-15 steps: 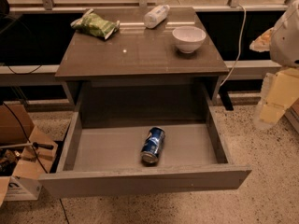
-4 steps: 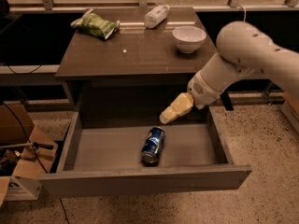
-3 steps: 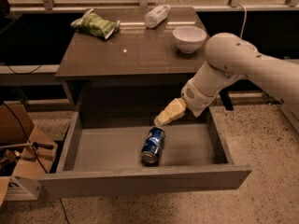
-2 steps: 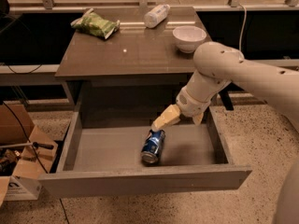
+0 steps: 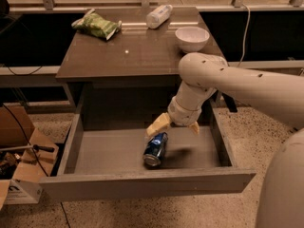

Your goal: Pick pepsi can from top drawer and place on counter

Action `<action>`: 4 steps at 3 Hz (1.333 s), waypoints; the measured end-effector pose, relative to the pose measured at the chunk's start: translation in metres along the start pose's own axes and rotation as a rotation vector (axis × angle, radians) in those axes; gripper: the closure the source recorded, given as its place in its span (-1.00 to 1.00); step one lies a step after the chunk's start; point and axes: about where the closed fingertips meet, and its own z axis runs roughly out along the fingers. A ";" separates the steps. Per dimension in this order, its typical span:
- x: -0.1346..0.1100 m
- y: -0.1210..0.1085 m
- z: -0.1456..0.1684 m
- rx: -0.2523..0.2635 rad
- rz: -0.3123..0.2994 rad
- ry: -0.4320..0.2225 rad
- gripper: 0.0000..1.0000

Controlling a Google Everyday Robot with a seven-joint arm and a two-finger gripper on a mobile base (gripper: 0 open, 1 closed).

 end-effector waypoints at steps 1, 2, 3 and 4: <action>-0.007 0.017 0.011 -0.004 0.038 -0.003 -1.00; -0.008 0.026 0.040 0.028 0.116 0.039 -0.96; -0.006 0.027 0.057 0.097 0.152 0.093 -0.51; -0.002 0.025 0.060 0.176 0.176 0.123 -0.06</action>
Offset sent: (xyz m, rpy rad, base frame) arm -0.0019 0.0516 -0.0461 -0.0616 0.0888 -0.1651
